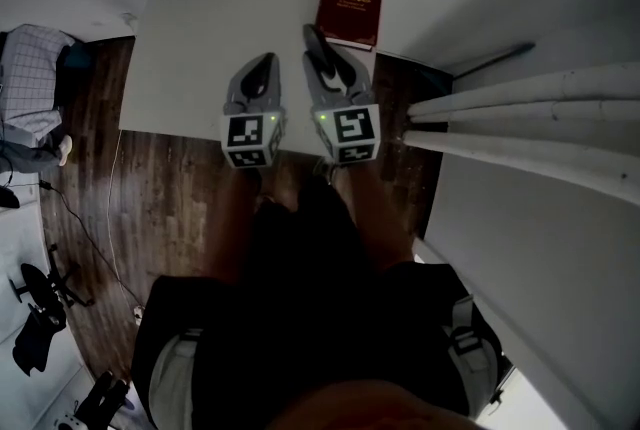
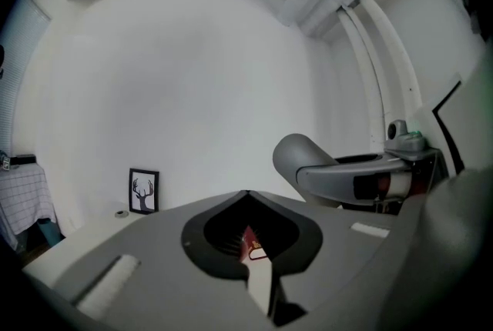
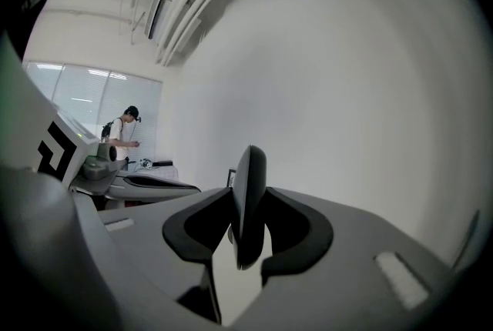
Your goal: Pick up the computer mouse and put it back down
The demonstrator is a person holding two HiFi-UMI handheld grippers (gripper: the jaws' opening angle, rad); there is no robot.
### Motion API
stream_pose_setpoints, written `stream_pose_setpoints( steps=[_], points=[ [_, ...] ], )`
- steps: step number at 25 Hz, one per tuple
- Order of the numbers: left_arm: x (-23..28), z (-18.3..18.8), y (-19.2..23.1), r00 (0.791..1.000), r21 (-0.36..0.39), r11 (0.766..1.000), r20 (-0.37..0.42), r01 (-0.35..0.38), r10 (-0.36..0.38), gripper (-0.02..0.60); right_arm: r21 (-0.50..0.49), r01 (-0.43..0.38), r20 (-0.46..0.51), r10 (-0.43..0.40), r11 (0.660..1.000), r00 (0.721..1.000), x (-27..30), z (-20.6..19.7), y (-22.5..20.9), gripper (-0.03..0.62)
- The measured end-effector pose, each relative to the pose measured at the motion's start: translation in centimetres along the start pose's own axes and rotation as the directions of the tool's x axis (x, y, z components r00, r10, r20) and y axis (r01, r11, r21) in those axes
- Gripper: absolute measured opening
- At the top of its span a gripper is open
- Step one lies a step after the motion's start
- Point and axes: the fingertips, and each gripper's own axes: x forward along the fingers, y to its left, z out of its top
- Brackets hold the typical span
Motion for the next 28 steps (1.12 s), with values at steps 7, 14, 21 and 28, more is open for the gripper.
stream_pose_setpoints(
  steps=[7, 14, 21, 28],
  points=[
    [-4.1, 1.3, 0.4, 0.997, 0.026, 0.999, 0.057, 0.046, -0.047, 0.002, -0.042, 0.06, 0.055, -0.058, 0.997, 0.997, -2.3, 1.6, 4.0, 0.144],
    [-10.6, 2.6, 1.1, 0.99, 0.034, 0.997, 0.116, 0.075, -0.078, 0.002, -0.063, 0.121, 0.092, -0.115, 0.991, 0.989, -6.3, 3.1, 9.0, 0.144],
    [-16.7, 2.6, 2.0, 0.982, 0.007, 0.995, 0.165, 0.097, -0.097, 0.001, -0.081, 0.179, 0.103, -0.171, 0.98, 0.98, -10.2, 3.0, 13.9, 0.144],
    [-19.5, 3.6, 0.4, 0.972, 0.025, 0.994, 0.21, 0.102, -0.105, 0.002, -0.114, 0.181, 0.132, -0.166, 0.977, 0.977, -13.0, 4.0, 15.6, 0.144]
  ],
)
